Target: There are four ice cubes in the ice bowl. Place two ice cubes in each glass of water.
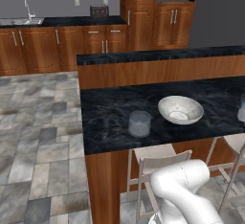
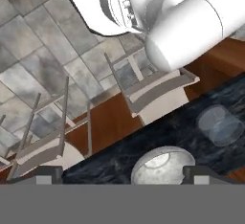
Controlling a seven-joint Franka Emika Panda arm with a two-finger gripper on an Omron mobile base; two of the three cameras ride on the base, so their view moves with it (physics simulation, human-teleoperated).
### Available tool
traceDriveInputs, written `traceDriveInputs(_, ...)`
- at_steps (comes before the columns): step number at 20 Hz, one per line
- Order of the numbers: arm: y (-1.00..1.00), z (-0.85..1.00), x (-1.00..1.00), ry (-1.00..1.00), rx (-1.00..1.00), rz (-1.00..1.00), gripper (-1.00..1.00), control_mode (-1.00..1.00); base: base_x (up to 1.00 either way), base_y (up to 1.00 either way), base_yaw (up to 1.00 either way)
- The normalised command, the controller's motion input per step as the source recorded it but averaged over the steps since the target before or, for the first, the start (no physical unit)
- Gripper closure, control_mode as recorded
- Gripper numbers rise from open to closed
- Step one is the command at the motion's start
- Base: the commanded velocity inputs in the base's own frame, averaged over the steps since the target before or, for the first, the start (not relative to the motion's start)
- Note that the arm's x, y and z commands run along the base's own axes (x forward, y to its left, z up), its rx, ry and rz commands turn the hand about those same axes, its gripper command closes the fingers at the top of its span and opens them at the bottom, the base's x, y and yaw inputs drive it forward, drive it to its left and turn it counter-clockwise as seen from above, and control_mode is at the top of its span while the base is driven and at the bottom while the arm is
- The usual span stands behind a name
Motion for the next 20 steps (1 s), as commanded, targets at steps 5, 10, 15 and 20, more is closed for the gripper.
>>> traceDriveInputs(5,-0.75,-0.64,0.04,-0.14,0.11,-0.13,-1.00,-1.00,0.00,0.00,0.00)
traceDriveInputs(10,-0.39,-0.38,0.34,-0.03,0.01,-0.02,-1.00,-1.00,0.00,0.00,0.00)
traceDriveInputs(15,-0.49,-0.08,0.32,0.07,0.00,-0.13,-1.00,-1.00,0.00,0.00,0.00)
traceDriveInputs(20,-0.99,-0.23,0.05,0.13,0.02,-0.26,-1.00,-1.00,0.00,0.00,0.00)
